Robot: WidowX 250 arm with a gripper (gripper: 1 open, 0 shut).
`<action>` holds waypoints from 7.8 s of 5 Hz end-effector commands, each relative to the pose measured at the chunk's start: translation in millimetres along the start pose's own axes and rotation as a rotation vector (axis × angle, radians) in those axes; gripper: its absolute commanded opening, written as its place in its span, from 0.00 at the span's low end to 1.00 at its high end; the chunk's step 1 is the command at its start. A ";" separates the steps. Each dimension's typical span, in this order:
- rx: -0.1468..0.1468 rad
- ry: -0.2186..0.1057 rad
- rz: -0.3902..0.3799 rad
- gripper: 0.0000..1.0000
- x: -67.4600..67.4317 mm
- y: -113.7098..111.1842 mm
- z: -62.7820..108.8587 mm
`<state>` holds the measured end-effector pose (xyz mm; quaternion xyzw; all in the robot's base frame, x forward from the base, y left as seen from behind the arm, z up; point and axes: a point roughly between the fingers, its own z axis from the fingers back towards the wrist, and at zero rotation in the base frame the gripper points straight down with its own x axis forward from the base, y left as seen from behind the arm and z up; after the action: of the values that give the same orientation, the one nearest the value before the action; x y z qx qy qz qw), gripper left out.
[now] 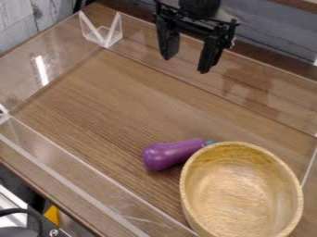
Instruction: Put the purple eggplant in the brown bowl
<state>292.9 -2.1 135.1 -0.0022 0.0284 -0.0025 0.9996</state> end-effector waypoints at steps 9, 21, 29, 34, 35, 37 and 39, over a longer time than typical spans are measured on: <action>0.088 -0.072 -0.602 0.00 -59.8 0.1 -83.4; 0.153 -0.178 -0.501 0.00 -59.4 -17.9 -106.5; 0.127 -0.170 -0.451 0.00 -55.6 -32.3 -56.1; 0.115 -0.176 -0.476 0.00 -34.7 -22.7 -64.3; 0.113 -0.178 -0.488 0.00 -32.5 -14.9 -69.2; 0.111 -0.178 -0.419 0.00 -31.8 -1.1 -67.2; 0.111 -0.173 -0.303 0.00 -33.0 11.7 -78.9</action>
<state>250.4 7.9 50.9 0.0450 -0.0428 -0.1602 0.9851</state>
